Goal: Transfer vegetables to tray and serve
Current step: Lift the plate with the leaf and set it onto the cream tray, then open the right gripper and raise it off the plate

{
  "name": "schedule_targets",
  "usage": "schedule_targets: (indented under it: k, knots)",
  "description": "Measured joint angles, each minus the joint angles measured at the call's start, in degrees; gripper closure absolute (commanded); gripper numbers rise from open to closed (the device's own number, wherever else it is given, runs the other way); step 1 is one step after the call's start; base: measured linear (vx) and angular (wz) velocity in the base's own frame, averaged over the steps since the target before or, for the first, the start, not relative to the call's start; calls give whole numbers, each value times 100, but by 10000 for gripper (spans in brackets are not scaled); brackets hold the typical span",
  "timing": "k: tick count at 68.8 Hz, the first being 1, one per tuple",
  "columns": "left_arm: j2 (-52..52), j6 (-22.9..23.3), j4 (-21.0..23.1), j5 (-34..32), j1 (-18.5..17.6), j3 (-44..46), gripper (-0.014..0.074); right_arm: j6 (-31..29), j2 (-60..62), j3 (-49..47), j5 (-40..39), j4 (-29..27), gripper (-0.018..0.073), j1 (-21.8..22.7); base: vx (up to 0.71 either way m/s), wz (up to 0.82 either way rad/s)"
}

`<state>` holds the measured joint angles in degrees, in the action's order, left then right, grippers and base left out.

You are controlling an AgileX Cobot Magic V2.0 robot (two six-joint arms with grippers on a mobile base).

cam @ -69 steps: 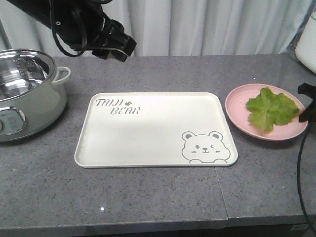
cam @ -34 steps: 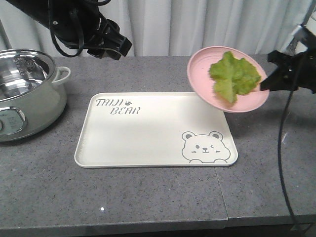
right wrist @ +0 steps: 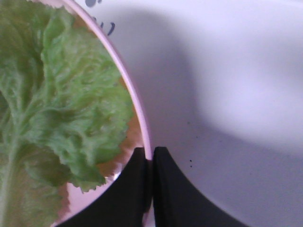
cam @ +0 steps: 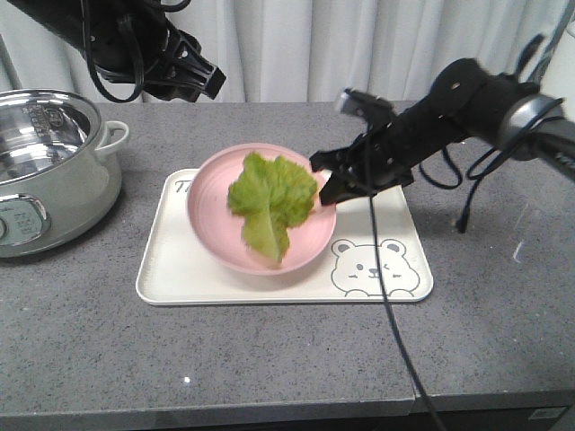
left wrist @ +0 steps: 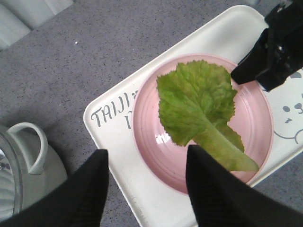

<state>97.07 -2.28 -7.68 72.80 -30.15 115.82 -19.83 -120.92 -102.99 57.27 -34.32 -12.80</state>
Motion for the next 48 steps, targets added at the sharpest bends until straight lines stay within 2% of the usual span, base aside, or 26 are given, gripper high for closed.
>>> schedule_targets:
  k: [5,13,26,32,37,48]
  knots:
    - [0,6,0,0,0,0,242,37,-87,0,-60,238,512,-74,0,0]
    - [0,6,0,0,0,0,242,21,-110,0,-109,310,430,-74,0,0]
    - [0,6,0,0,0,0,242,-70,-105,0,-109,325,199,-74,0,0]
    - [0,6,0,0,0,0,242,-74,-100,0,-127,349,119,-74,0,0]
    - [0,6,0,0,0,0,242,-49,-87,0,-139,412,98,-69,0,0]
    - [0,116,-92,0,0,0,242,68,178,0,-145,841,111,-64,0,0]
